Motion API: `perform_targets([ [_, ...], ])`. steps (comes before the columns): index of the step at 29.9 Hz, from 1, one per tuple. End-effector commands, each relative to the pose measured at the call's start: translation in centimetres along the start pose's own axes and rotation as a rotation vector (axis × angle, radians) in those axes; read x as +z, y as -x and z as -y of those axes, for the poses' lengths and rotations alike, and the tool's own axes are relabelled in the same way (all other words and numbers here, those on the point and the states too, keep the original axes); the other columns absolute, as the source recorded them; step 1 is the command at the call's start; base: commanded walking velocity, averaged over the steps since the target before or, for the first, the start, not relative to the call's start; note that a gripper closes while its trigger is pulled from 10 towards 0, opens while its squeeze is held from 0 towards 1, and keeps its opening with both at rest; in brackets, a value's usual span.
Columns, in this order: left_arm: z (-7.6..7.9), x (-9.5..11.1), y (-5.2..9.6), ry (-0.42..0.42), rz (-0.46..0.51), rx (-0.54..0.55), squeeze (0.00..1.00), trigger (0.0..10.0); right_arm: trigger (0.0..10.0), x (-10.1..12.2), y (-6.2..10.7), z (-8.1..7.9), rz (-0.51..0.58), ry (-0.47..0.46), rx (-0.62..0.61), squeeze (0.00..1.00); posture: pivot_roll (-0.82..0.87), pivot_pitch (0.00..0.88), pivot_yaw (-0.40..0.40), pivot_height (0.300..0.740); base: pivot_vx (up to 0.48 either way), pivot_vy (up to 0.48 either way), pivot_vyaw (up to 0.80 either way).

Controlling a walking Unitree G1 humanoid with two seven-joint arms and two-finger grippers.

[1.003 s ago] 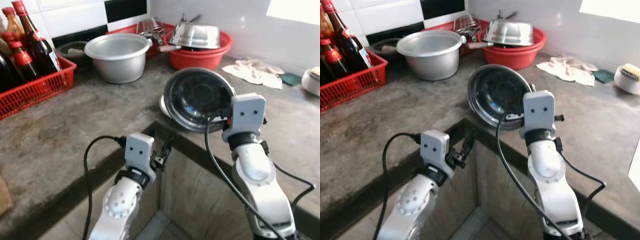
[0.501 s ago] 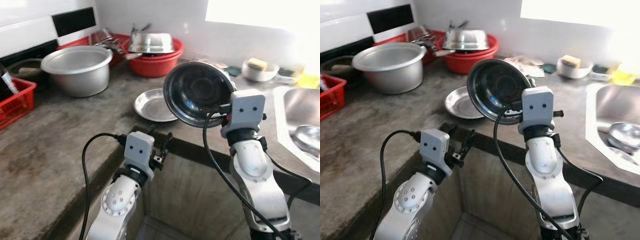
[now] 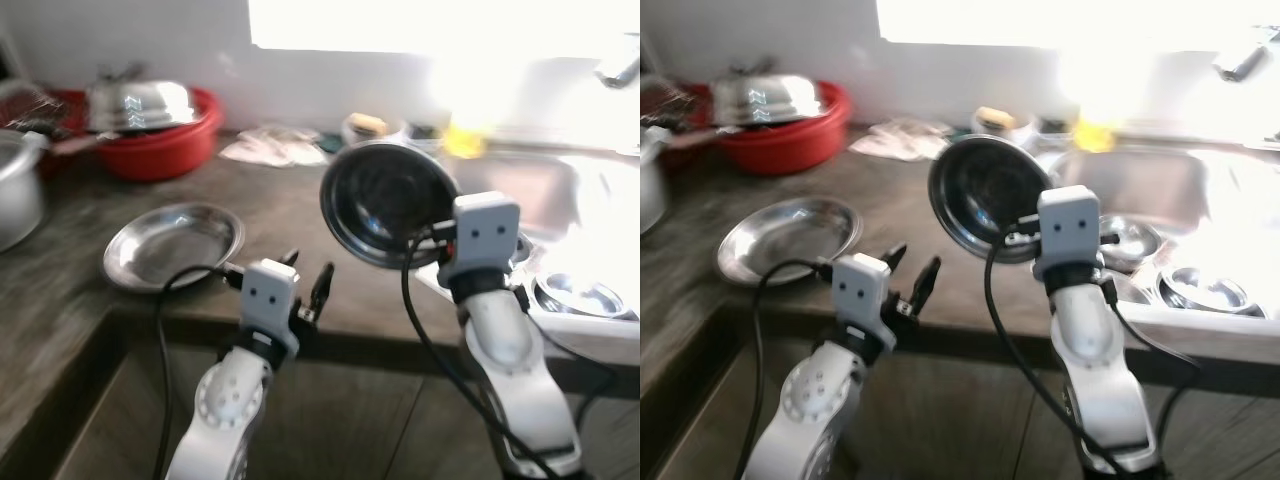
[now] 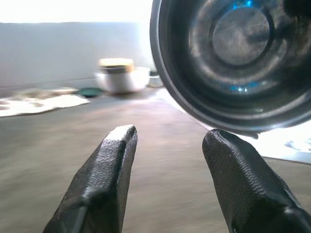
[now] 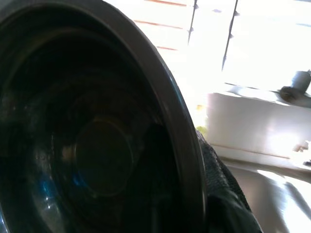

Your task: Kitchen organization

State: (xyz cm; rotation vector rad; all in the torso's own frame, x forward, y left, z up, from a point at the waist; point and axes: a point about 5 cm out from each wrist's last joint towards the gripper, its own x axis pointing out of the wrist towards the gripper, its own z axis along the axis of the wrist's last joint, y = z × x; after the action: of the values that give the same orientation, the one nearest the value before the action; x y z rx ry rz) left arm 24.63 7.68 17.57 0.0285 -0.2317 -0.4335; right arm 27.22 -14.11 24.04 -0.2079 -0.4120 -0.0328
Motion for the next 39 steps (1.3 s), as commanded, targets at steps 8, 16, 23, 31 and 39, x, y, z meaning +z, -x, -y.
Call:
perform_targets([
  [8,0.0,0.2,0.0,-0.043,0.008,-0.005,0.00,10.0,10.0,0.6,-0.6,-0.2,0.024,0.014,0.008,0.00,0.07,0.041,0.001,0.740,0.000,-0.052,-0.47],
  [16,-0.1,0.2,0.0,-0.052,0.001,-0.004,0.00,10.0,10.0,0.4,-1.3,-0.1,0.001,0.000,0.012,0.00,0.07,0.050,-0.001,0.740,0.000,-0.432,0.00],
  [23,-0.1,0.2,-0.1,-0.059,0.003,0.000,0.00,10.0,10.0,0.2,-1.8,0.0,-0.024,-0.015,0.024,0.00,0.07,0.056,-0.003,0.740,0.000,-0.435,0.00],
  [31,-0.1,0.1,-0.1,-0.063,-0.004,0.002,0.00,10.0,10.0,0.0,-2.1,0.0,-0.043,-0.042,0.054,0.00,0.07,0.060,0.000,0.740,0.168,-0.405,0.00],
  [39,-0.2,0.2,-0.2,-0.067,-0.003,0.002,0.00,10.0,10.0,-0.6,-2.5,-0.8,-0.093,-0.044,0.168,0.00,0.07,0.062,0.000,0.740,0.359,-0.282,0.00],
])
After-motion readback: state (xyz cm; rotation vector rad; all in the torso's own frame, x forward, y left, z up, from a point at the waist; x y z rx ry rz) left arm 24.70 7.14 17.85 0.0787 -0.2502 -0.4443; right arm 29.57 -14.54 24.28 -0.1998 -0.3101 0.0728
